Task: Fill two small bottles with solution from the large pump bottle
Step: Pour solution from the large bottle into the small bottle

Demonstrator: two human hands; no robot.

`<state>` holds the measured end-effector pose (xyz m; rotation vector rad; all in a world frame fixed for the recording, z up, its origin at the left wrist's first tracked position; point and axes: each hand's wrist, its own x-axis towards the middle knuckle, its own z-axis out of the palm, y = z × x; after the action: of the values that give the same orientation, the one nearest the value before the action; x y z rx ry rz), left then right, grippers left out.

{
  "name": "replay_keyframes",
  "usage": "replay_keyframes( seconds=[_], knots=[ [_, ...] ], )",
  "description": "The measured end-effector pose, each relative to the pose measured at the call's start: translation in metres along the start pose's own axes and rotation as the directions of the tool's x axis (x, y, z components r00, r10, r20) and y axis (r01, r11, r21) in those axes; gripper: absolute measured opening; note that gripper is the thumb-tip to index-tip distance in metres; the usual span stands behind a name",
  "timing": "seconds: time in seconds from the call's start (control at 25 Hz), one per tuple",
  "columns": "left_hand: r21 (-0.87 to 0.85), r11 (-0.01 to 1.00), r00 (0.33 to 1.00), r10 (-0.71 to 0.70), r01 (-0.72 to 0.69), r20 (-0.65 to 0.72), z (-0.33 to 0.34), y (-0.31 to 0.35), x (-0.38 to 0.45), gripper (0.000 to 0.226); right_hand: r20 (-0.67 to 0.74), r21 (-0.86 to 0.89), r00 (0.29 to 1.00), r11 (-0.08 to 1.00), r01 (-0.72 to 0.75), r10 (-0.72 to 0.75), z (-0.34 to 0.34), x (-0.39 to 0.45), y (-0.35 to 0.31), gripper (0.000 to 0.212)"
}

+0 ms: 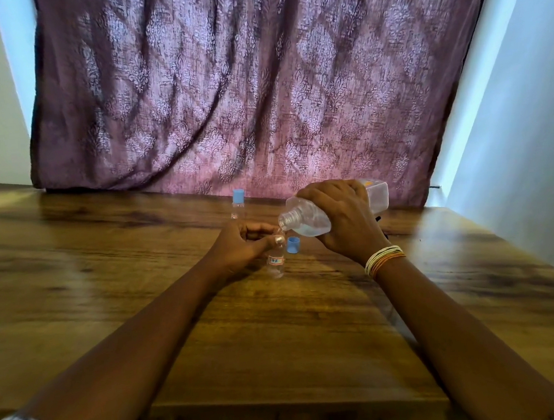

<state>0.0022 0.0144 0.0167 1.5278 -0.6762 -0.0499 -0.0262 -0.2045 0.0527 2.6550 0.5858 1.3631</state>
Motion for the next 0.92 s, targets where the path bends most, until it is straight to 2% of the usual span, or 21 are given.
replay_keyframes(
  seconds=[0.6,0.92],
  knots=[
    [0.005,0.998,0.998,-0.07,0.07,-0.005,-0.0017,0.0014,-0.0013,0.015,-0.036,0.001,0.999,1.0,0.0,0.0,-0.0037,0.0008,0.0005,0.055],
    [0.0,0.991,0.99,-0.136,0.136,0.022,-0.0029,-0.0005,-0.001,0.03,-0.033,-0.006,0.999,1.0,-0.006,0.006,-0.004,0.0011,0.0006,0.055]
  ],
)
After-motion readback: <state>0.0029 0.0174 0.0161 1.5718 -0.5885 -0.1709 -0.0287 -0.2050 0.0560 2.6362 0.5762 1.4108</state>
